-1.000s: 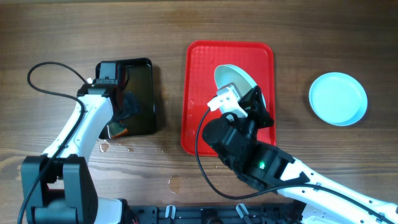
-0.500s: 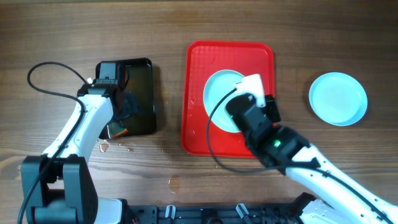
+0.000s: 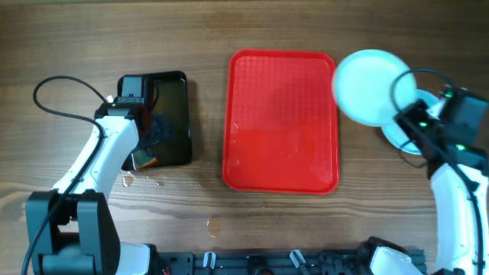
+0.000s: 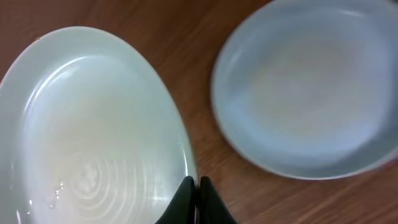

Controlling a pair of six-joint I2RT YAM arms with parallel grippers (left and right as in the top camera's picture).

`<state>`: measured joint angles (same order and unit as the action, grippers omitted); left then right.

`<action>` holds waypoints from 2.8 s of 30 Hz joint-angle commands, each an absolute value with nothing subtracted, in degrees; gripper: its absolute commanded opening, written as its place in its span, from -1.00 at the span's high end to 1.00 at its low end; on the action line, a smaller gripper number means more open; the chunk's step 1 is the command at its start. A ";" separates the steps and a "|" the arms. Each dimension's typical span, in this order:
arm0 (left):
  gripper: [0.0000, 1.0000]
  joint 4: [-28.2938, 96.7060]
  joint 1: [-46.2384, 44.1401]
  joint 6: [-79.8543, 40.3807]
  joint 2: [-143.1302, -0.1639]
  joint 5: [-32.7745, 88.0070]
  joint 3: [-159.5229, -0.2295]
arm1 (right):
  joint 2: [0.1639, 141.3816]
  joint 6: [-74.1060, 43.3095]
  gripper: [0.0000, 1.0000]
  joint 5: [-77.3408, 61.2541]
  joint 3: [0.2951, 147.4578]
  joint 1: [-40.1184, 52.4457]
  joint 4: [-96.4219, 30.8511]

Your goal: Clean dirty plates on tray and stack at the side

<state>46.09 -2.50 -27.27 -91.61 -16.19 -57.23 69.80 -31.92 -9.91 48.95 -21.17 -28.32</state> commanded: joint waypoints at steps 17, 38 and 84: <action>-1.00 46.02 -2.35 -27.20 -91.72 -16.12 -57.19 | 88.95 -36.23 0.92 0.03 49.91 -34.13 -22.52; -1.00 46.02 -2.35 -27.22 -91.72 -16.10 -57.19 | 48.60 -16.25 -0.04 -35.18 49.93 -16.95 -32.60; -1.00 46.02 -2.35 -27.20 -91.72 -16.10 -57.19 | 0.21 4.51 -0.99 -23.75 0.30 -4.45 1.91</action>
